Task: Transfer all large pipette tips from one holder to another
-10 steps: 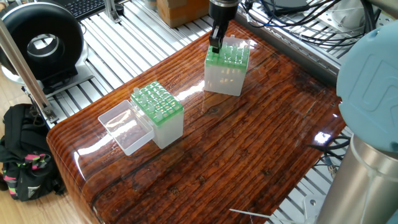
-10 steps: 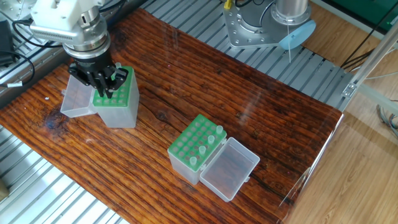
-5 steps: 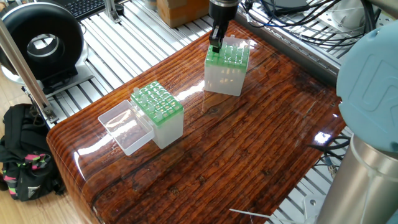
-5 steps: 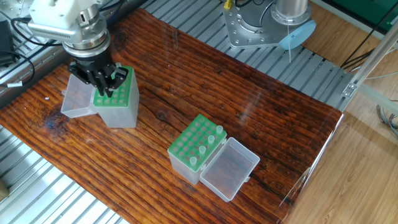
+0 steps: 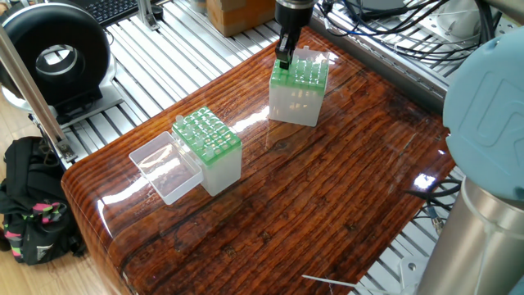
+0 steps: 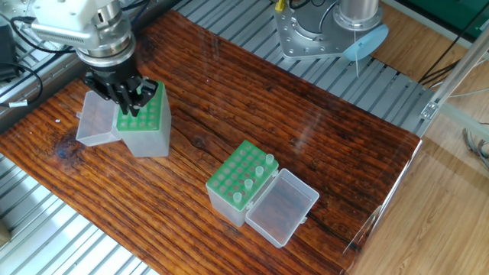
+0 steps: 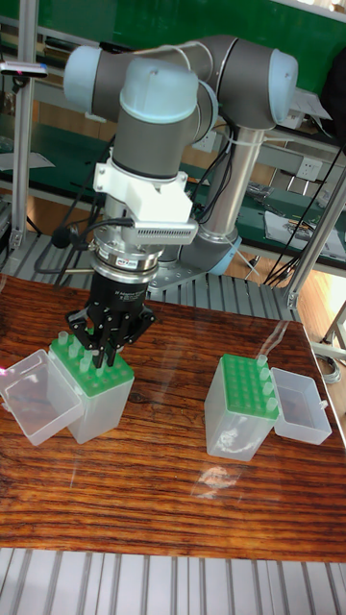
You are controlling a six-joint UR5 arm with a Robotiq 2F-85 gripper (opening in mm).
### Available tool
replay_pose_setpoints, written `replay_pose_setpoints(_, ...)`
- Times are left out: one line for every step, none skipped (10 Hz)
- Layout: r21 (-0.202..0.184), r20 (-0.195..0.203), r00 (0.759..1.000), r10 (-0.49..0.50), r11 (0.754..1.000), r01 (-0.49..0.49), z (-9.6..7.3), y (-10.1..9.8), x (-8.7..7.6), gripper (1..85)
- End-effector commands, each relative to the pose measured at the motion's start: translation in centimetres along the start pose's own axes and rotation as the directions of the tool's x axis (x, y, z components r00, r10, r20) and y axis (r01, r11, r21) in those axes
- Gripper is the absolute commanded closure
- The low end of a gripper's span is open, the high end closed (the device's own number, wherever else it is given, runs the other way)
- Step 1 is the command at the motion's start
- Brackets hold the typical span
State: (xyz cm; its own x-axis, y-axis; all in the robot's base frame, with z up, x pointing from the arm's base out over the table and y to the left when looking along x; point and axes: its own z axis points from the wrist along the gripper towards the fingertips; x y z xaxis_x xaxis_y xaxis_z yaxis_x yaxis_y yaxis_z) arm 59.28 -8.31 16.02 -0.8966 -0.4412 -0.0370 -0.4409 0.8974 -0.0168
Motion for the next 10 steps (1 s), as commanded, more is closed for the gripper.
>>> replay_pose_setpoints(-0.01,0.005,1.0,0.01,1.0,-0.01,-1.5,0.6,-0.5,84.7)
replay_pose_setpoints(-0.011,0.005,1.0,0.007,1.0,-0.007,-2.0,0.5,-0.7,84.7)
replay_pose_setpoints(-0.013,0.004,1.0,0.001,1.0,-0.001,-2.6,0.3,-0.9,84.7)
replay_pose_setpoints(-0.017,0.003,1.0,-0.004,1.0,0.004,-3.4,0.0,-1.3,84.7)
replay_pose_setpoints(-0.025,0.002,1.0,-0.002,1.0,0.002,-4.1,0.1,-1.6,84.7)
replay_pose_setpoints(-0.025,-0.002,1.0,0.001,1.0,-0.001,-4.8,0.1,-2.0,84.7)
replay_pose_setpoints(-0.022,-0.005,1.0,0.004,1.0,-0.004,-5.6,0.1,-2.3,84.7)
replay_pose_setpoints(-0.024,-0.011,1.0,0.009,1.0,-0.009,-6.5,0.3,-2.5,84.7)
replay_pose_setpoints(-0.033,-0.015,1.0,0.013,0.999,-0.014,-7.4,0.6,-2.7,84.7)
replay_pose_setpoints(-0.042,-0.021,1.0,0.016,0.999,-0.017,-8.4,1.0,-2.7,84.7)
